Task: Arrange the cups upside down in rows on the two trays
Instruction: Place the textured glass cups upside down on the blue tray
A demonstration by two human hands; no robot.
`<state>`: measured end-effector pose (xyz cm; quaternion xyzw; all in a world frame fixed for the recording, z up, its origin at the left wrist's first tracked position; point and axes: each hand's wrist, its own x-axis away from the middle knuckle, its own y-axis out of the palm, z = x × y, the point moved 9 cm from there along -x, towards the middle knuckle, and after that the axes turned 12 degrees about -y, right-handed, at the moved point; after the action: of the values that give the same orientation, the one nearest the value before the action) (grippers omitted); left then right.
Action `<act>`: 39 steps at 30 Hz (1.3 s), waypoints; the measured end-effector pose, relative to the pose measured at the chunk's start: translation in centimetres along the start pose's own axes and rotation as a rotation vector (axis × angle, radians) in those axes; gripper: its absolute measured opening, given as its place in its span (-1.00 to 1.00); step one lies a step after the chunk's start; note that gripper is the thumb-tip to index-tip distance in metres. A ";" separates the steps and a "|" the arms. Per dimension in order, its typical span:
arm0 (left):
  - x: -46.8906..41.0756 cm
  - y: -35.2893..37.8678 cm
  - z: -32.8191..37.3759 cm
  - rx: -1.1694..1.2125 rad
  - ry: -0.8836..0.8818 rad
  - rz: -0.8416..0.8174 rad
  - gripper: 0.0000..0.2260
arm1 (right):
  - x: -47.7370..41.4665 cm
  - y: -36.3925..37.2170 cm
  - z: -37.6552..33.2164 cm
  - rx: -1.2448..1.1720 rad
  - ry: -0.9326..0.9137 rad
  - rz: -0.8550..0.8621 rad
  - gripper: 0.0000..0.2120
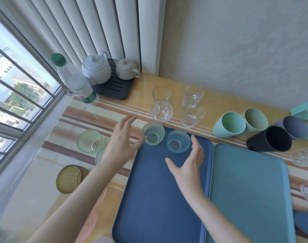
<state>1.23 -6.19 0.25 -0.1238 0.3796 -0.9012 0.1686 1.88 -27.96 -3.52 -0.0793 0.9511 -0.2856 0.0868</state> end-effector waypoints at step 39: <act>5.3 5.5 -3.9 0.026 -0.135 -0.291 -0.36 | 6.1 0.8 4.1 -0.349 0.236 -0.038 -0.30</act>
<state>-3.85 -9.37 -5.87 -0.2356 0.3339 -0.9105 0.0630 -3.31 -30.69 -8.02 -0.0771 0.9880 -0.1257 -0.0459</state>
